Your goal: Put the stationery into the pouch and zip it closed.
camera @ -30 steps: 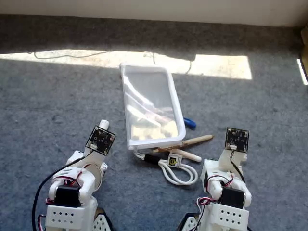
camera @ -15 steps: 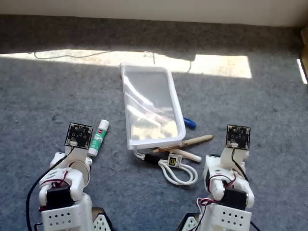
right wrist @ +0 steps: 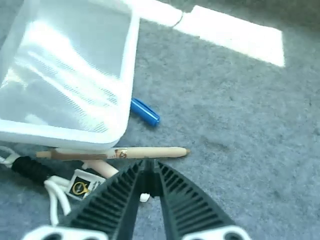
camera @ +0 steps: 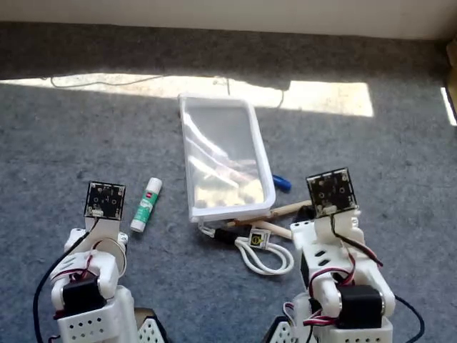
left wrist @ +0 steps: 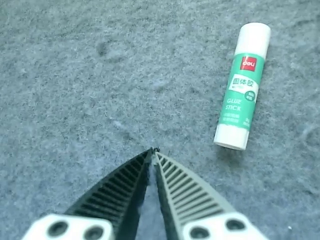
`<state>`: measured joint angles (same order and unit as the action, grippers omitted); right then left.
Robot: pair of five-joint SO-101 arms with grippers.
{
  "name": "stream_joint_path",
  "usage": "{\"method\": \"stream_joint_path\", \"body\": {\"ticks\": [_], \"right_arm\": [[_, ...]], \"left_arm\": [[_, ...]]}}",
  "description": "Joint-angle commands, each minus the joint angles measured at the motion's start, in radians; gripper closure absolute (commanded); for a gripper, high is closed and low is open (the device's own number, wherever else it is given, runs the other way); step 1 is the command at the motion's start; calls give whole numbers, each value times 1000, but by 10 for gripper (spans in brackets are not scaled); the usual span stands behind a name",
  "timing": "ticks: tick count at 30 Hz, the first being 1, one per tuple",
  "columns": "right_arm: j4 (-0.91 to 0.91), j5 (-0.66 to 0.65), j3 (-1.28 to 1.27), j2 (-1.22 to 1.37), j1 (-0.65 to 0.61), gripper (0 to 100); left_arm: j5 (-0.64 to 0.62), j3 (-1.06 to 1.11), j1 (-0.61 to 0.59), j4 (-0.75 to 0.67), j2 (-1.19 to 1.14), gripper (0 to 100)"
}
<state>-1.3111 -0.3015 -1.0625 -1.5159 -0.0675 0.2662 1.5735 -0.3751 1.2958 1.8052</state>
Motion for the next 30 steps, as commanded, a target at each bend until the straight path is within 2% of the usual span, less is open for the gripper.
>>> {"method": "stream_joint_path", "body": {"ticks": [1, 6, 10, 15, 23, 30], "right_arm": [[-70, -14, 193, 186, -122, 981], [-119, -9, 306, 337, -314, 931], [-113, -9, 315, 429, -404, 865], [-77, -12, 315, 564, -527, 857], [87, -11, 315, 800, -667, 857], [205, -14, 315, 990, -699, 857]], "left_arm": [[-5, -48, -12, 3, -1, 992], [-3, -48, -12, 3, -1, 984], [-8, -42, -12, 5, -1, 870], [-9, -22, -12, 8, -1, 754], [-9, -21, -12, 6, -1, 755], [-9, 1, -12, 3, -1, 755]]}}
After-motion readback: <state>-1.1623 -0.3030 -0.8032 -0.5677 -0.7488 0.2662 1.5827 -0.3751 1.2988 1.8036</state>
